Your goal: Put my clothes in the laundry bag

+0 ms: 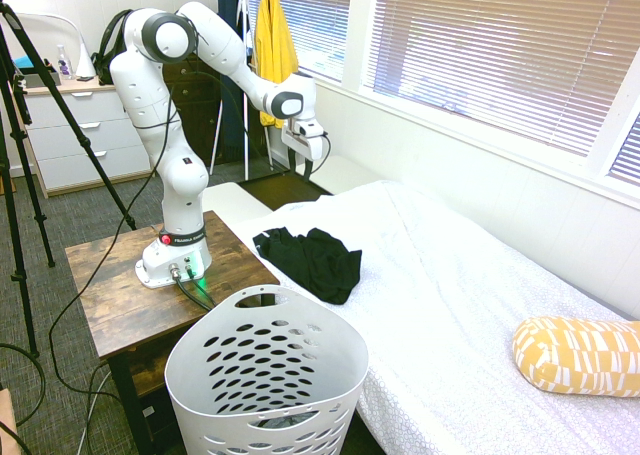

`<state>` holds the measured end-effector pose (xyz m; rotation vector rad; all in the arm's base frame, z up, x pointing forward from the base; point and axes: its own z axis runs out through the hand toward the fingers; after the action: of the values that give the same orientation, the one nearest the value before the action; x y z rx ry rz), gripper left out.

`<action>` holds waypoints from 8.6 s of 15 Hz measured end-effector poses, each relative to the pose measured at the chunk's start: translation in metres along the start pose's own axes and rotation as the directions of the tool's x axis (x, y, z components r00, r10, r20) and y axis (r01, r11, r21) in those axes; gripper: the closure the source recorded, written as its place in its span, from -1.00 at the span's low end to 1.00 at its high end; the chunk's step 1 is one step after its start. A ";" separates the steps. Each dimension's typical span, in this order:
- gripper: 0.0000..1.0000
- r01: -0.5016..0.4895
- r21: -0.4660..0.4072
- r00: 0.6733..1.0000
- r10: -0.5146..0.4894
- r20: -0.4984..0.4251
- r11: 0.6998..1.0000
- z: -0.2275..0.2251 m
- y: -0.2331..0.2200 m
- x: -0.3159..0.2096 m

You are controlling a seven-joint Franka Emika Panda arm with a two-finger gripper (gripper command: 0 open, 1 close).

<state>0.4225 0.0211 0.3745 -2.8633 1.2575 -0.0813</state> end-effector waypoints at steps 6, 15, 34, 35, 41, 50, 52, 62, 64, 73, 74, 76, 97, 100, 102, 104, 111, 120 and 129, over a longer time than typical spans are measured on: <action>-1.00 0.039 0.011 0.999 -0.039 0.006 0.999 0.008 -0.022 -0.010; -1.00 0.143 -0.030 0.990 -0.143 0.022 0.989 0.122 -0.099 -0.053; -1.00 0.073 -0.372 0.995 -0.094 -0.038 0.925 0.340 -0.151 -0.035; -1.00 0.079 -0.396 0.993 -0.105 -0.044 0.915 0.343 -0.152 -0.038; -1.00 0.106 -0.533 0.986 -0.160 -0.055 0.839 0.362 -0.127 -0.036; 1.00 0.146 -0.611 0.978 -0.208 -0.032 0.778 0.370 -0.109 -0.048; 1.00 0.148 -0.611 0.978 -0.207 -0.028 0.777 0.371 -0.105 -0.049; 1.00 0.142 -0.596 0.981 -0.193 -0.022 0.791 0.379 -0.091 -0.049; 1.00 0.135 -0.593 0.982 -0.186 -0.027 0.794 0.380 -0.087 -0.047; 1.00 0.130 -0.584 0.983 -0.182 -0.030 0.801 0.381 -0.083 -0.045; 1.00 0.131 -0.584 0.983 -0.182 -0.030 0.801 0.381 -0.083 -0.045; 1.00 0.132 -0.581 0.982 -0.184 -0.031 0.803 0.379 -0.084 -0.046; 1.00 0.143 -0.321 0.984 -0.102 0.144 0.936 -0.189 -0.029 0.068; 1.00 0.123 -0.363 0.988 -0.079 0.133 0.924 -0.256 0.048 0.080; 1.00 0.125 -0.389 0.987 -0.073 0.146 0.913 -0.284 0.099 0.086; 1.00 0.145 -0.422 0.983 -0.081 0.166 0.895 -0.315 0.151 0.086; 1.00 0.084 -0.443 0.950 0.063 0.307 0.893 -0.340 0.380 0.102; 1.00 -0.245 -0.490 0.881 0.403 0.247 0.836 -0.178 0.566 0.123; -1.00 -0.472 -0.494 0.828 0.559 0.036 0.731 -0.005 0.553 0.174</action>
<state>0.1326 -0.4812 0.3684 -2.6109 2.2335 0.5564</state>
